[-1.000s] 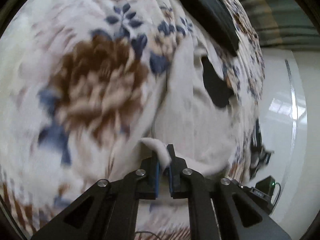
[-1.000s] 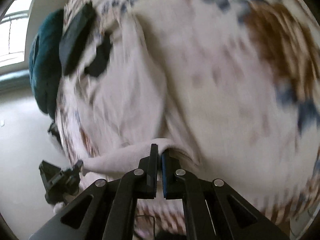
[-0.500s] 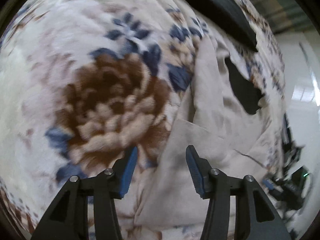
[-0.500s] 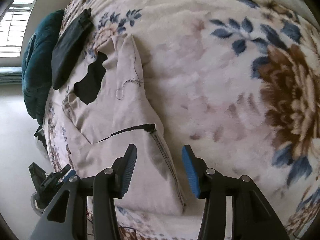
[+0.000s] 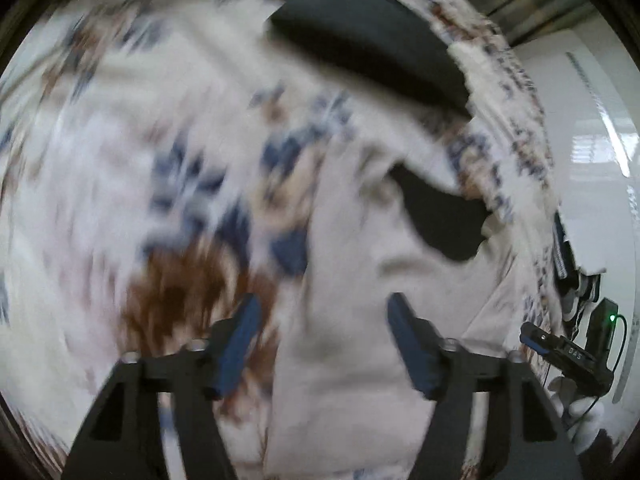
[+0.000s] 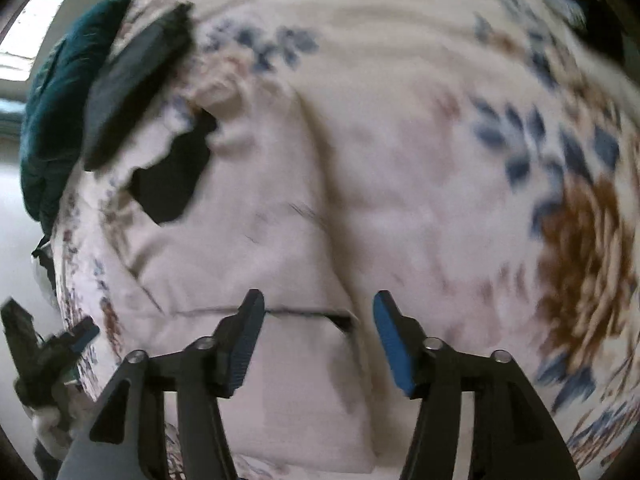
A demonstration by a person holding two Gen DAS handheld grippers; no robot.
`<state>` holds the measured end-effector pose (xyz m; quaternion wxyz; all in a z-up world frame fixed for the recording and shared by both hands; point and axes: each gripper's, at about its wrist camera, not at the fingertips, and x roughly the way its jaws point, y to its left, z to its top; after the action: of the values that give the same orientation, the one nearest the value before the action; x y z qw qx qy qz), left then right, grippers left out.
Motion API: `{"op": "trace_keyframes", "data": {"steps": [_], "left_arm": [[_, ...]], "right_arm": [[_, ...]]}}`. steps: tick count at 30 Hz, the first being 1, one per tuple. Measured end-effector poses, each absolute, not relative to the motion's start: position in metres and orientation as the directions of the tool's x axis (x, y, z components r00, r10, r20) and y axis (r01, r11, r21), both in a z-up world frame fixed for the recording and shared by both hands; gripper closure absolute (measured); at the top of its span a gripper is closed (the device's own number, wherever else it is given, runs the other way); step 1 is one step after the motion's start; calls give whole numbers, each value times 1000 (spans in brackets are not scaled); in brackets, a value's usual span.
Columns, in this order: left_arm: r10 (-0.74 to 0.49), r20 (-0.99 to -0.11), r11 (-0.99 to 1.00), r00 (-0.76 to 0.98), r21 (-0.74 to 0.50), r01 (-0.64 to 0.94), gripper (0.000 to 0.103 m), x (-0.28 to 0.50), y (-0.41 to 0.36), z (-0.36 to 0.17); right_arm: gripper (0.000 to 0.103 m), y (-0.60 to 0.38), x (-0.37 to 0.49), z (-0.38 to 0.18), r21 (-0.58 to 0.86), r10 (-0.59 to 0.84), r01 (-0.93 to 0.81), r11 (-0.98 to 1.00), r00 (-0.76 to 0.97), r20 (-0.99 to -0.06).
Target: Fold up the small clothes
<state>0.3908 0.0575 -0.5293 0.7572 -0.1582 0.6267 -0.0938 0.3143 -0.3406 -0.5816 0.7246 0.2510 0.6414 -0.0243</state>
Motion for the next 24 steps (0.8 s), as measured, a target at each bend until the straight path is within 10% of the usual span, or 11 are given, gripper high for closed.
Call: {"op": "trace_keyframes", "data": {"steps": [11,14,17,24], "left_arm": [[-133,-984,927,120,-81,367,41,519,-46,-601],[-123,-987,898,107,-65,436,92,517,-61,-614],[-176,-977,892,121,-106,440,97,508,-59,-604],[-284,-939,907,196,-197,372,98,470,-30,-549]], "right_arm": [[43,-317,489,-605,113,77,216,970,166,-983],[45,-306,510,-619,102,83,161,982,122,-989],[93,-294,520,-625,82,73,106,991,88,-993],[99,-295,502,-588,133,113,103,986,185,-976]]}}
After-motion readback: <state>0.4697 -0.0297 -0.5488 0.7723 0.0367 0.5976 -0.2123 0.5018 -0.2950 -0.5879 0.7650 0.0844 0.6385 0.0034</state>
